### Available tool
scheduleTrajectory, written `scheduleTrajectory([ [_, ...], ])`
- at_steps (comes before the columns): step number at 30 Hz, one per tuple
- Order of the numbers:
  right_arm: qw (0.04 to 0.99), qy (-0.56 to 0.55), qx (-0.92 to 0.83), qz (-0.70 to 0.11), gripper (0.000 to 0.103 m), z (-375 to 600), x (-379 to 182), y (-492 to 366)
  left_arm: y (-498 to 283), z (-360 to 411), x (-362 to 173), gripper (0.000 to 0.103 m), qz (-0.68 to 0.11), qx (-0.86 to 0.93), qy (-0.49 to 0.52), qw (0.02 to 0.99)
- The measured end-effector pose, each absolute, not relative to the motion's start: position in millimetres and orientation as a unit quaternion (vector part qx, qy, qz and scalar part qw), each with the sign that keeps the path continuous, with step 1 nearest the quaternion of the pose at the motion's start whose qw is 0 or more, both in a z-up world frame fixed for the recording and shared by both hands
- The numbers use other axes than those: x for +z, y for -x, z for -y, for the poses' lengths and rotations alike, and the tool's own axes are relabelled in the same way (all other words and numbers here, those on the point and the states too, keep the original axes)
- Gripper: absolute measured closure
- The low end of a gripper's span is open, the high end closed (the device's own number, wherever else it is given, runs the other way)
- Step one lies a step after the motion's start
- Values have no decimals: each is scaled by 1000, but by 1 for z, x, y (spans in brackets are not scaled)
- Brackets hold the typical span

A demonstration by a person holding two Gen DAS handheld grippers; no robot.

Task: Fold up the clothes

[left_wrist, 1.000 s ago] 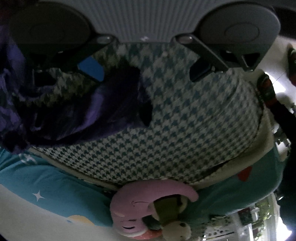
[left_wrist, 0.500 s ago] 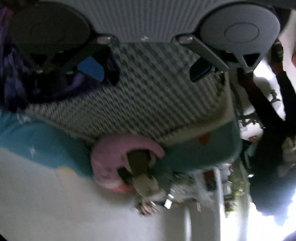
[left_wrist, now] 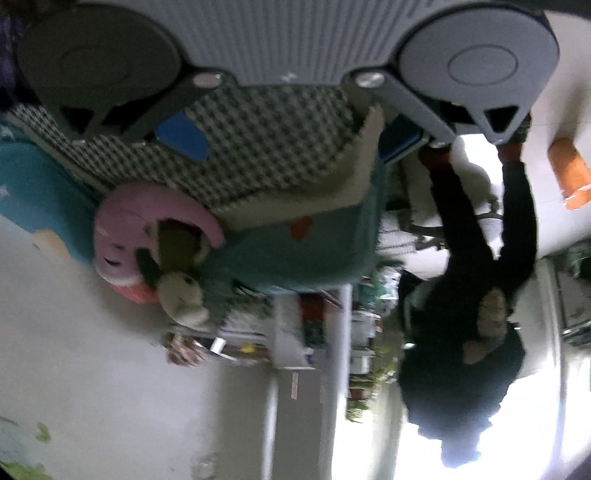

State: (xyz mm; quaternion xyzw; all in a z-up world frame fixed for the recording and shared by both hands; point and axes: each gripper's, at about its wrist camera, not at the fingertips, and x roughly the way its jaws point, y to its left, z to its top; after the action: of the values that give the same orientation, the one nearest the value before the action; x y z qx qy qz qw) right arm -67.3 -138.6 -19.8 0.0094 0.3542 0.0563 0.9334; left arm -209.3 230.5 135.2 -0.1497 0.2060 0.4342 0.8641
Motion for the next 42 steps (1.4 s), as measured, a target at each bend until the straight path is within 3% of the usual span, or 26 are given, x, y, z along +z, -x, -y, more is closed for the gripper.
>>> scheduleTrajectory([
  [14,933,9,57,-356,52,134,-21,68,234,-267,148,0,-190,480,166,840],
  [42,933,11,61,-354,52,132,-19,69,248,-267,159,0,-184,481,174,839],
])
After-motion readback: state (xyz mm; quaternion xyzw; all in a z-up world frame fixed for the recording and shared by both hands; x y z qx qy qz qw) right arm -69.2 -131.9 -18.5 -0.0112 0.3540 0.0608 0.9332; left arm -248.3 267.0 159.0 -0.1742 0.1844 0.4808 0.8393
